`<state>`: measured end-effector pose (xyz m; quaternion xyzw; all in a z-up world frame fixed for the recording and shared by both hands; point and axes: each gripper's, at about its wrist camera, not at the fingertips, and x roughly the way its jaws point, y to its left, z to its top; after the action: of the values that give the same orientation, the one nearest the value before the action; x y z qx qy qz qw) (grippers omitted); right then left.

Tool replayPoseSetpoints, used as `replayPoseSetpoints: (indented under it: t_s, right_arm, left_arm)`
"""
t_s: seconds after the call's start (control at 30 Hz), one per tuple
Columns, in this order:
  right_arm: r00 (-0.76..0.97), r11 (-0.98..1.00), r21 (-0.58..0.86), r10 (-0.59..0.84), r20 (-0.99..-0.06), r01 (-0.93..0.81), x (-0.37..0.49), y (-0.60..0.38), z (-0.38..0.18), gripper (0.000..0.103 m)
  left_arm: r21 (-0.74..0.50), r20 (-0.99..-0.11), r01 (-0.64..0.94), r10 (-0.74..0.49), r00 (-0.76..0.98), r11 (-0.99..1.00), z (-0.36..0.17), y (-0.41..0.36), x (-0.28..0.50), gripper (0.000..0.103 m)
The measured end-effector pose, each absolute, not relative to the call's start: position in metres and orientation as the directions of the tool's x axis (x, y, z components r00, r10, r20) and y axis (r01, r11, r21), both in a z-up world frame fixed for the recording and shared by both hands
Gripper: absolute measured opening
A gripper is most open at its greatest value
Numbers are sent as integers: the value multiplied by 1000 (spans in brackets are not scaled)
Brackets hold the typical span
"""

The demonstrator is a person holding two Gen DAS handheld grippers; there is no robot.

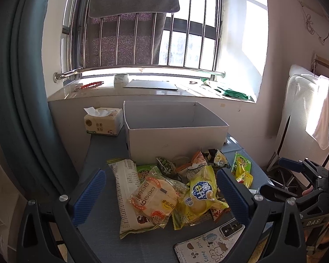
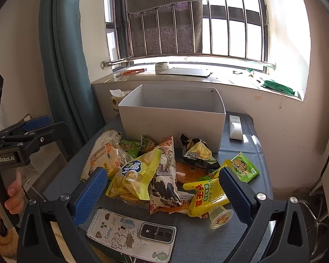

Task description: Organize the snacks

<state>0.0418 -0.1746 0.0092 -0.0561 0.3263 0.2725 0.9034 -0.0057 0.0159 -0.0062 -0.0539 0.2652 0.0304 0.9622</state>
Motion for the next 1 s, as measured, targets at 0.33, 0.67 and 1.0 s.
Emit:
replayPoseSetpoints:
  t_s: [0.33,0.67,1.0]
  right_arm:
    - [561,806,15,426,-710,-592,58,-126,-34,103]
    - [536,770,-81,360,-764,-633,76,-82,-72,100]
    - [519,771,14,442,-731,-637,77,-98,-61,32]
  left_arm:
    - [-123,-526,-145,60,848,982,-19,46,-19,103]
    - [-144,-554,-203,92,828,969,-38,73,-31,103]
    - [-108,-607,-183,81,791,977,-63,71,-21,103]
